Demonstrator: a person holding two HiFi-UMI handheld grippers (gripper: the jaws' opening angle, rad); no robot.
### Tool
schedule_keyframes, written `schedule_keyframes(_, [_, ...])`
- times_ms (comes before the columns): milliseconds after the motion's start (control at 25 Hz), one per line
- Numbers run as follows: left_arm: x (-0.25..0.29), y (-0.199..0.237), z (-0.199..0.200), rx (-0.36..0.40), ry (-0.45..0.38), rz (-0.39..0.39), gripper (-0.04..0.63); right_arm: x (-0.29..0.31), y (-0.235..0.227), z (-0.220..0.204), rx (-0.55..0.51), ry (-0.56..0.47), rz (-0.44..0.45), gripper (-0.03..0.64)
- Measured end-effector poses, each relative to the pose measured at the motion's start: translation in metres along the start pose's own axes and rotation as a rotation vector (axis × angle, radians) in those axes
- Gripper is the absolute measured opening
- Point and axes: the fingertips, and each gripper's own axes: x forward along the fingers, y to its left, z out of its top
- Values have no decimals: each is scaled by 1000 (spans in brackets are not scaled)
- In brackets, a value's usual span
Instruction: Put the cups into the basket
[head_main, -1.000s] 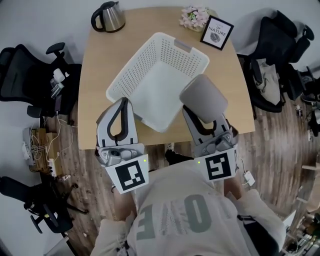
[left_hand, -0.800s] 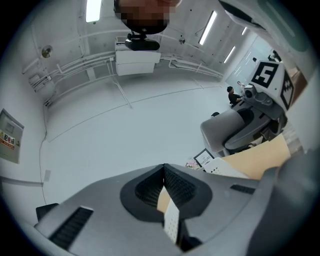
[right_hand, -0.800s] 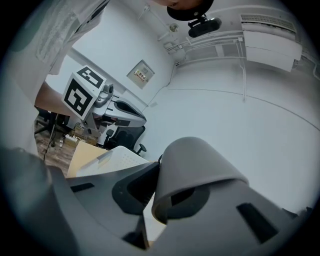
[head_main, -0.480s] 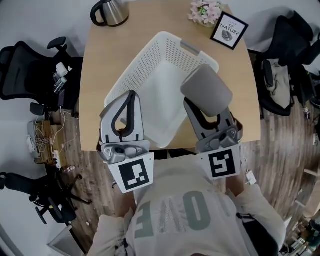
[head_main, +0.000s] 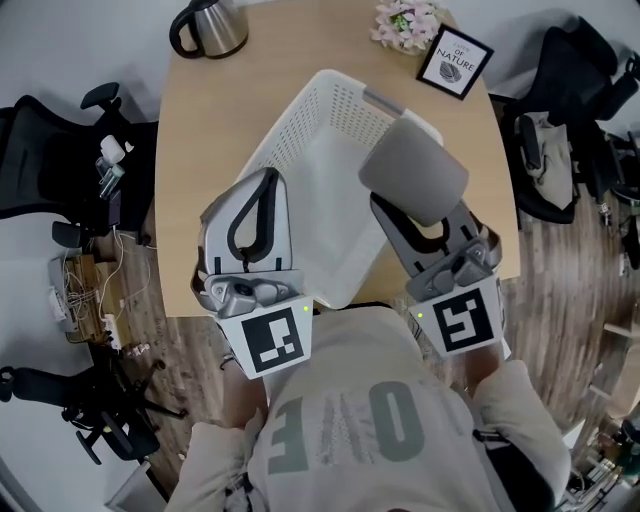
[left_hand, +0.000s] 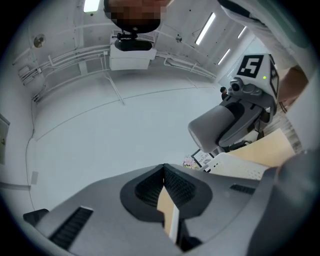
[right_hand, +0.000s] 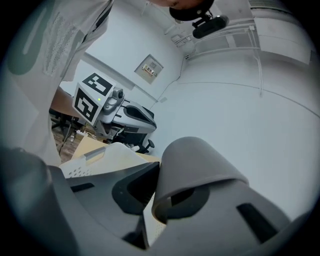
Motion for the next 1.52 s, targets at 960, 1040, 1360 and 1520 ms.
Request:
schedule_keyframes(960, [0,29,-47,-234,-45,46,9,109,136,-157,-467,749,1069,32])
schedule_keyframes(1040, [-4,35,-53,-235,-32,67,9,113,149,-176,-515,793,1116,32])
schedule_keyframes(1360, [-12,52,-73,-232,33,113,9,122,171,-232,-790,889,1120,32])
schedule_keyframes(1520, [-10,49,-72,-241,25,116,9,127,174,-245,-923,897,1099,32])
